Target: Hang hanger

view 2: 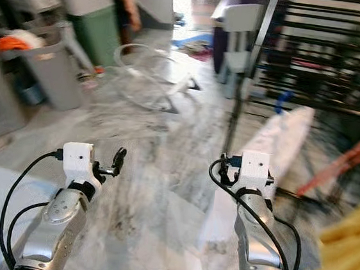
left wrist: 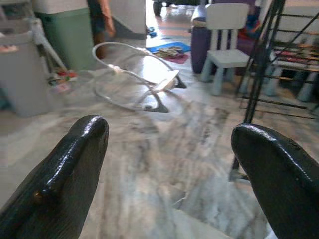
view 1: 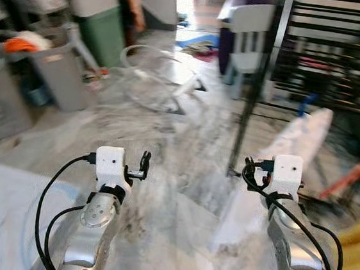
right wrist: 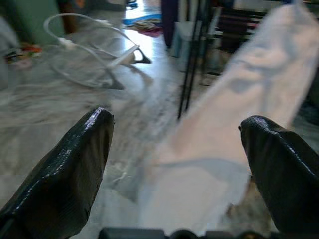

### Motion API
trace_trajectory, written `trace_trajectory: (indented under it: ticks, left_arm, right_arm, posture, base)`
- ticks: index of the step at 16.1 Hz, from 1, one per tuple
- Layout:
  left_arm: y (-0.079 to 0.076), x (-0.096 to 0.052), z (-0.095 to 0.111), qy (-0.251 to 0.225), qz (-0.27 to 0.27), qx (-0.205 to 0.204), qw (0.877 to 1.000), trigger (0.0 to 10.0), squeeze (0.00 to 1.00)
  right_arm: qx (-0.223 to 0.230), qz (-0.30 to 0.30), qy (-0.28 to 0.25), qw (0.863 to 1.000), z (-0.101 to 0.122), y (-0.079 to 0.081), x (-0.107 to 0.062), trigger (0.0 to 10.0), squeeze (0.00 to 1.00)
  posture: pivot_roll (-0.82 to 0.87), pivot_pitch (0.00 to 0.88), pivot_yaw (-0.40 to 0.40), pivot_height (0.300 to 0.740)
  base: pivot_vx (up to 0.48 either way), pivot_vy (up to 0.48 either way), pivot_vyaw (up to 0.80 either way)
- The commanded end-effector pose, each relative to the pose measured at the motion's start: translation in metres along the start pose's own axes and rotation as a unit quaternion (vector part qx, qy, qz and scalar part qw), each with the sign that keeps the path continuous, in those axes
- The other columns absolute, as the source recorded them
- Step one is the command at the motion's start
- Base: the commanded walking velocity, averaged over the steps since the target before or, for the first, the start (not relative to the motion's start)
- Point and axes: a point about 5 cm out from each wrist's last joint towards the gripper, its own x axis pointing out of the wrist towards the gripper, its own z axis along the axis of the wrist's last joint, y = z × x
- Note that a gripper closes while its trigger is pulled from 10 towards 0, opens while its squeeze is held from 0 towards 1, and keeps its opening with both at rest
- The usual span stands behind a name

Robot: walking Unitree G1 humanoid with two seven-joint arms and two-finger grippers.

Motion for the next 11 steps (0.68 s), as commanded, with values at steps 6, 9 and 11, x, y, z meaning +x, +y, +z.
trace_trajectory:
  ticks: [6, 9, 11]
  left_arm:
    - [0.0010, 0.0006, -0.0023, 0.012, 0.006, 0.011, 1.000, 10.0, 0.00]
    - [0.0008, 0.0007, 0.0017, 0.009, 0.008, 0.013, 1.000, 10.0, 0.00]
    - [0.0009, 0.0017, 0.0069, 0.002, 0.012, 0.014, 1.000, 10.0, 0.00]
  right_arm:
    - [0.008, 0.010, 0.003, 1.000, 0.0010, 0.0047, 0.0004, 10.0, 0.00]
    - [0.014, 0.019, 0.001, 1.000, 0.0019, 0.0079, 0.0000, 10.0, 0.00]
    - [0.010, 0.030, -0.005, 0.999, 0.0040, 0.0103, -0.0005, 10.0, 0.00]
  posture:
    - [-0.19, 0.000, 0.114, 0.740]
    - [-0.19, 0.000, 0.115, 0.740]
    - [-0.19, 0.000, 0.110, 0.740]
  base:
    - [0.000, 0.000, 0.73]
    - [0.000, 0.000, 0.70]
    - [0.000, 0.000, 0.65]
